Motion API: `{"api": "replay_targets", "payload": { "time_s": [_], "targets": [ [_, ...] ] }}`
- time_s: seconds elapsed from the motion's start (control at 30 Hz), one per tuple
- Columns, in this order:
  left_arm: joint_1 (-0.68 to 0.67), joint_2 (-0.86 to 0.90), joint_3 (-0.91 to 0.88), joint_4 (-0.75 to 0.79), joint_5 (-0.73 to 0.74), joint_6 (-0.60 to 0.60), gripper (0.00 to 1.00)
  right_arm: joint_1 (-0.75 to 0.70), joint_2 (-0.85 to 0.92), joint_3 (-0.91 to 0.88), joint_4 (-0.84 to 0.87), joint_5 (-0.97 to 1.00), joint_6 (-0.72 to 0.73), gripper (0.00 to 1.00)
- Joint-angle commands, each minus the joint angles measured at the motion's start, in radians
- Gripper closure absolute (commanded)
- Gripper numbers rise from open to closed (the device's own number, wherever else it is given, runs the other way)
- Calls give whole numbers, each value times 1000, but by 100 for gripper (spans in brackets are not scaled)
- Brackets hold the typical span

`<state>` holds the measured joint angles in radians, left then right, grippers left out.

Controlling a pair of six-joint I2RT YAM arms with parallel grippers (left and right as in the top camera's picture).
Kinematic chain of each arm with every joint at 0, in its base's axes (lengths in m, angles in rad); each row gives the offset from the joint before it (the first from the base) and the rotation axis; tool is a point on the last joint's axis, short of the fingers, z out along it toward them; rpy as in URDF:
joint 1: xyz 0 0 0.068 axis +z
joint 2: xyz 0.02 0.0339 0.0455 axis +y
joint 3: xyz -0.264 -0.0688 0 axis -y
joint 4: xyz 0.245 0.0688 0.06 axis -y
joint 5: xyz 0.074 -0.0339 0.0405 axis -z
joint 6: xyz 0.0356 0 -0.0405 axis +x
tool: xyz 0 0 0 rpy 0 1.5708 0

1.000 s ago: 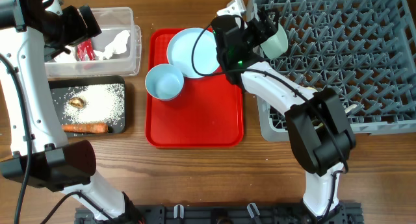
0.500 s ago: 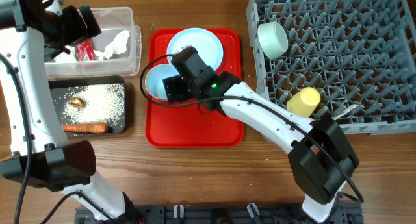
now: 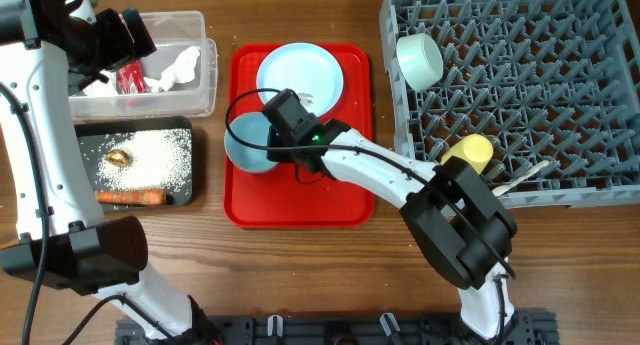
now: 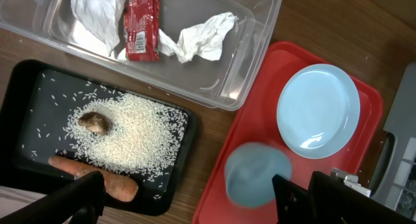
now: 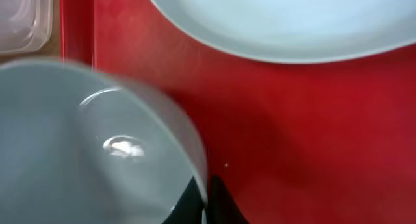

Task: Sort waste into correct bins and load items into the dishwasher rack
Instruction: 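Reach the right gripper to the light-blue bowl and grasp its rim, then carry the light-blue bowl into the rack and release it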

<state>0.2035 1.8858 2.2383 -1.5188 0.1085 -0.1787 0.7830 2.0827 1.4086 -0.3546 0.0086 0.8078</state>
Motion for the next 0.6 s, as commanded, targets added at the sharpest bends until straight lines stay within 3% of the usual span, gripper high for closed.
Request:
{"api": "replay_targets", "payload": {
  "time_s": [0.0, 0.17, 0.23, 0.33, 0.43, 0.57],
  "targets": [
    [4, 0, 6, 0, -6, -13, 0, -10, 11, -6, -36, 10, 3, 96],
    [4, 0, 6, 0, -6, -13, 0, -97, -226, 3, -246, 42, -222, 96],
    [4, 0, 6, 0, -6, -13, 0, -139, -378, 10, -327, 209, -308, 96],
    [4, 0, 6, 0, -6, -13, 0, -187, -560, 11, -479, 691, -429, 96],
    [4, 0, 6, 0, -6, -13, 0, -218, -561, 6, -592, 1091, -509, 96],
    [4, 0, 6, 0, -6, -13, 0, -305, -484, -10, -600, 1155, -725, 96]
  ]
}}
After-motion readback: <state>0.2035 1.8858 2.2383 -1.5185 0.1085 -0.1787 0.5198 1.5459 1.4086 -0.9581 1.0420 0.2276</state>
